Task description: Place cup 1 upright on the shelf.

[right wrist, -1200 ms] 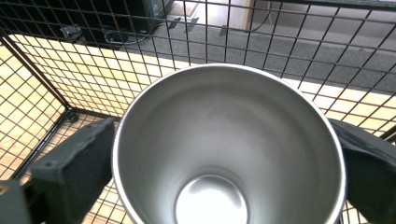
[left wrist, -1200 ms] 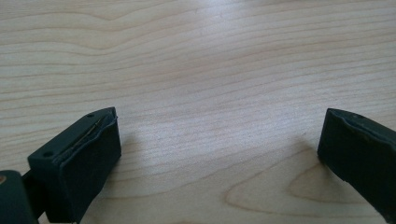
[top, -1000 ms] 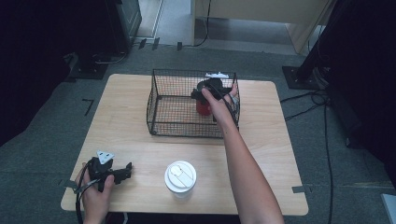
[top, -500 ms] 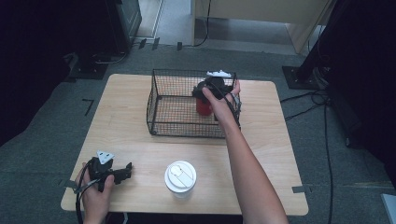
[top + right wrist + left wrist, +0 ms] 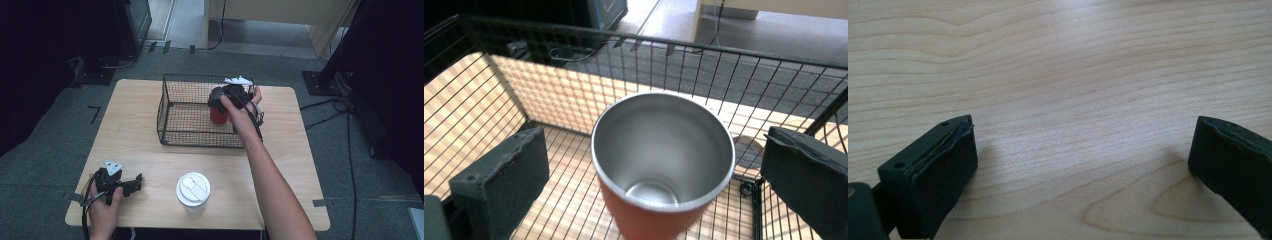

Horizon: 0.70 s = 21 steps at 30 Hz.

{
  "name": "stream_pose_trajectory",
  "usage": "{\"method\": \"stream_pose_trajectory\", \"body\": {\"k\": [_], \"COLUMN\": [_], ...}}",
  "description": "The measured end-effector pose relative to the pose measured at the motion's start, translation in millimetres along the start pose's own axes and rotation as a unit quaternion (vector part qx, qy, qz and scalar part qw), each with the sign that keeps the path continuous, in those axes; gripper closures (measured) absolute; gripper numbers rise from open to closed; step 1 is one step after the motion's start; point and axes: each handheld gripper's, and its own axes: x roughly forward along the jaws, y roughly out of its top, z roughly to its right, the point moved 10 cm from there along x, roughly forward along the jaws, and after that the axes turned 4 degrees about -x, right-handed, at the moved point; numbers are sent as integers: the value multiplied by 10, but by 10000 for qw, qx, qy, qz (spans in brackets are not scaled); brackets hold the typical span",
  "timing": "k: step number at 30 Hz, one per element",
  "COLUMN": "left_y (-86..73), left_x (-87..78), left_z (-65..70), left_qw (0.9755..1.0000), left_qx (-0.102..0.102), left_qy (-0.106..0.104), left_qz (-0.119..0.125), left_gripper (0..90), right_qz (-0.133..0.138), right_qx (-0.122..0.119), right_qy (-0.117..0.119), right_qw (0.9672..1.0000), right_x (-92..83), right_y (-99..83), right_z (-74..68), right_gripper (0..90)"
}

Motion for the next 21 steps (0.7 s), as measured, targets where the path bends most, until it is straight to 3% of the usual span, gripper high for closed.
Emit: {"method": "stream_pose_trajectory", "body": {"k": [4,12,15,21], "left_y": [-1,9,10,12], "left_x": [-1,10,10,11], "left_z": [-1,11,14,14], "left_qw": [10000,10000,10000,10000], "left_qx": [6,2,13,14], "left_qy": [2,-1,-4,-3], "left_qz": [-7,-6,-19,-16], "left_gripper": [0,0,0,0], "right_qz": [-80,-55,-54,-45], "right_qx": [-215,-259,-373,-331], "right_qy": [-8,212,299,422], "right_qw": [9997,9994,9988,9986], "right_x": [-122,-412,-558,-730], "right_y": [-95,-282,-440,-622], "right_z": [-5,-45,-70,-74], "right_gripper": [0,0,0,0]}}
